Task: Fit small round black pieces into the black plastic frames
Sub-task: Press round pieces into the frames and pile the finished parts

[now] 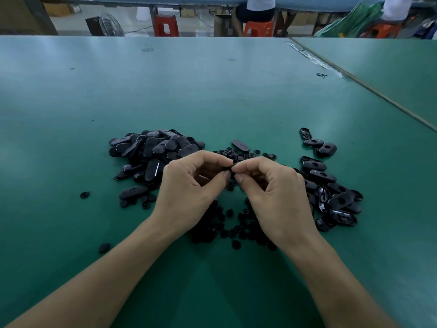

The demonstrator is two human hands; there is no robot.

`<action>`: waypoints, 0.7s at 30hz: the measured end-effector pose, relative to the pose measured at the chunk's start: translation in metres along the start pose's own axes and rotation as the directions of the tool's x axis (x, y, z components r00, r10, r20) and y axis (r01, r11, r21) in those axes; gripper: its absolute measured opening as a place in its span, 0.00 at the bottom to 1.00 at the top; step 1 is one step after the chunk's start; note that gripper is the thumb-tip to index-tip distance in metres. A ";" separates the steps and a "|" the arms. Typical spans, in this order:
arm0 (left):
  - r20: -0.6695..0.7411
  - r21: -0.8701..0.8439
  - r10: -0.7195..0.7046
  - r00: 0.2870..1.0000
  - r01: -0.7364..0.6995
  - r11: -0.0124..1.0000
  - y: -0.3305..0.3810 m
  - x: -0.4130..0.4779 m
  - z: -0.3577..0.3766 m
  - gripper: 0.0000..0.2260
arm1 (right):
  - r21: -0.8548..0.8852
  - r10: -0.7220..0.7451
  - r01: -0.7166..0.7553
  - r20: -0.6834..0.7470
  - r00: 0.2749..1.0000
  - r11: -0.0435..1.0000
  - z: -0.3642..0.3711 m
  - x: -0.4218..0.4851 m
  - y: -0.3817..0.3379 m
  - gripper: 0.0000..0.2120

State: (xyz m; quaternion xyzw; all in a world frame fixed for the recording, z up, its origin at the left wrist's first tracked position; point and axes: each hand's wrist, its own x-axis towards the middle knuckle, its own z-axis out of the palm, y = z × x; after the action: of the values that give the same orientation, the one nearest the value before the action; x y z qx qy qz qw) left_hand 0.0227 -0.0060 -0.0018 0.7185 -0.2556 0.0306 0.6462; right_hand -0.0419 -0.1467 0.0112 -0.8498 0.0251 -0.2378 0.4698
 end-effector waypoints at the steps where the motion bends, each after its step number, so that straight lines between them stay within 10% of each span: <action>1: 0.000 -0.005 -0.003 1.000 0.003 1.000 0.000 0.000 0.000 0.08 | 0.003 0.000 0.000 -0.006 1.000 1.000 0.000 0.000 0.000 0.11; 21: -0.027 0.013 0.002 1.000 -0.001 1.000 -0.001 -0.001 0.001 0.09 | 0.003 0.014 -0.014 -0.038 0.999 1.000 0.000 0.001 0.000 0.11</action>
State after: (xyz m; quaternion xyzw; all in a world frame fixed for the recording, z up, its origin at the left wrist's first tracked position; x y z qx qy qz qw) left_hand 0.0216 -0.0066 -0.0038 0.7220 -0.2472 0.0424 0.6448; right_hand -0.0415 -0.1470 0.0120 -0.8442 0.0396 -0.2508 0.4720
